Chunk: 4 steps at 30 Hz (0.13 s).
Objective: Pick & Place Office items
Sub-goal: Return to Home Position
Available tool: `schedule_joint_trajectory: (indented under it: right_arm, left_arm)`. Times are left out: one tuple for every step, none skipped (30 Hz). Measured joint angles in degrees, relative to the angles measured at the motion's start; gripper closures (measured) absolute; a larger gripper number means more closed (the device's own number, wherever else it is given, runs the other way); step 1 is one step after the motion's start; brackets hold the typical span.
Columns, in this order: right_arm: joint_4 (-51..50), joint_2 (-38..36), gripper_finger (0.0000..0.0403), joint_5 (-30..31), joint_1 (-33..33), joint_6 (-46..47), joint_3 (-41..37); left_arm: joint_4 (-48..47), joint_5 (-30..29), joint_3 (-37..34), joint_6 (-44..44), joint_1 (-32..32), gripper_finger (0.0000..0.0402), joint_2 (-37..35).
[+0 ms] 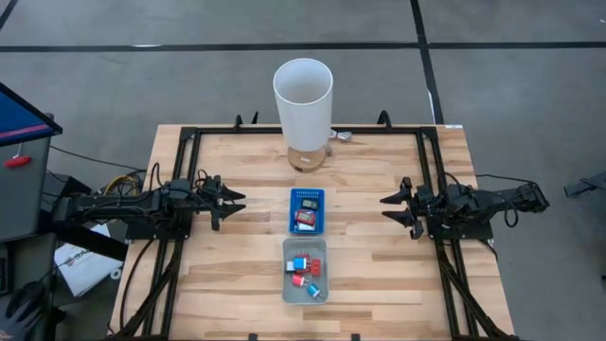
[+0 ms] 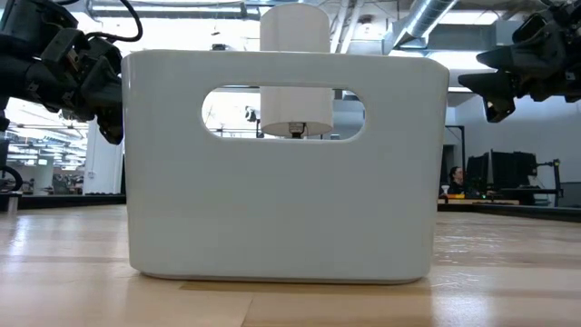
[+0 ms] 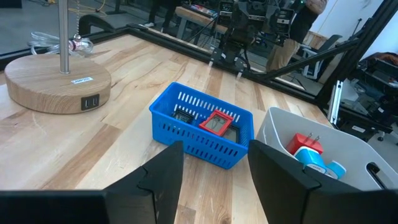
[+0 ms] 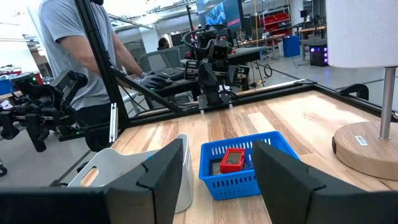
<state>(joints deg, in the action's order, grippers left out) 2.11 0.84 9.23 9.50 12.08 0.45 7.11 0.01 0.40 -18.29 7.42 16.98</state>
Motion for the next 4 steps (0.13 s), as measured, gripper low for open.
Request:
schedule_joint_trajectory:
  right_arm:
    - [0.00,0.00,0.0218,0.00,-0.02,0.00,0.00]
    - [0.00,0.00,0.0218,0.00,0.00,0.00,0.00]
    - [0.00,0.00,0.0218,0.00,0.00,0.00,0.00]
    - [0.00,0.00,0.0218,0.00,0.00,0.00,0.00]
  left_arm:
    - [0.00,0.00,-0.02,-0.01,0.00,0.0225,0.01]
    - [-0.02,-0.01,-0.01,-0.01,0.00,0.0225,0.01]
    - [-0.02,0.00,0.00,-0.01,0.00,0.0225,0.00]
    - [0.00,-0.01,-0.01,-0.01,0.00,0.0225,0.01]
